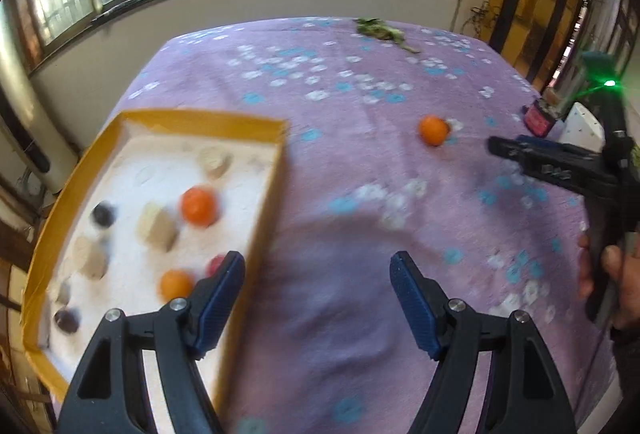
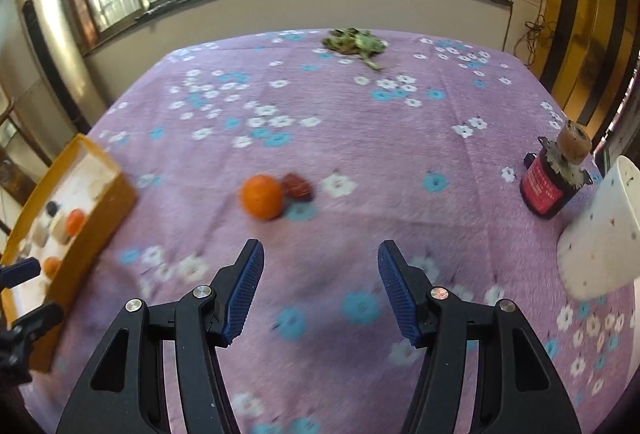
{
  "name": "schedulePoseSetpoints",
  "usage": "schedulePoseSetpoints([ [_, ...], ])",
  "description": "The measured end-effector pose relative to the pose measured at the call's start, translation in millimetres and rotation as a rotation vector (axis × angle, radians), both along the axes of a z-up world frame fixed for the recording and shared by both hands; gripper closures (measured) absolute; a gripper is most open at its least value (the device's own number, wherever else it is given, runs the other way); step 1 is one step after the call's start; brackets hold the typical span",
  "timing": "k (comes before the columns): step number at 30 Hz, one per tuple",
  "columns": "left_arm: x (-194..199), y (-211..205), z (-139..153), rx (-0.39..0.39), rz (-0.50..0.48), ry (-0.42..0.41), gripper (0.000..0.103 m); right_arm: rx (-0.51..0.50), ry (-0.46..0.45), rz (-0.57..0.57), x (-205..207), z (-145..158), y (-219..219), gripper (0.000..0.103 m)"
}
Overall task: Organize fruits
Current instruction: 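Withdraw both tools from the tray toward the tangerine and red date, then grasp the tangerine with the left tool while the right tool grasps the red date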
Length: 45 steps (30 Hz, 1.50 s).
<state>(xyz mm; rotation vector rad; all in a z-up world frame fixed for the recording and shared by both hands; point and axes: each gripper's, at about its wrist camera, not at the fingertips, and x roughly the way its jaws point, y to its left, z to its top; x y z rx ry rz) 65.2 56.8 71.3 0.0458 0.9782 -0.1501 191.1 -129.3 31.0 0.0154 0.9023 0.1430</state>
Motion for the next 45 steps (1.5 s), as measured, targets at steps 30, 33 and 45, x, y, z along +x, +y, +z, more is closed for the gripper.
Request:
schedulePoseSetpoints([
  [30,68,-47,-36,-0.084,-0.065,0.036,0.067,0.125,0.01,0.17,57,-29,10,0.044],
  [33,56,-38,-39,-0.089,-0.066,0.037,0.067,0.075,0.018,0.197,62,-38,27,0.046],
  [45,37,-26,-46,-0.159,-0.076,0.064,0.066,-0.099,-0.025,0.166,35,-29,34,0.081],
])
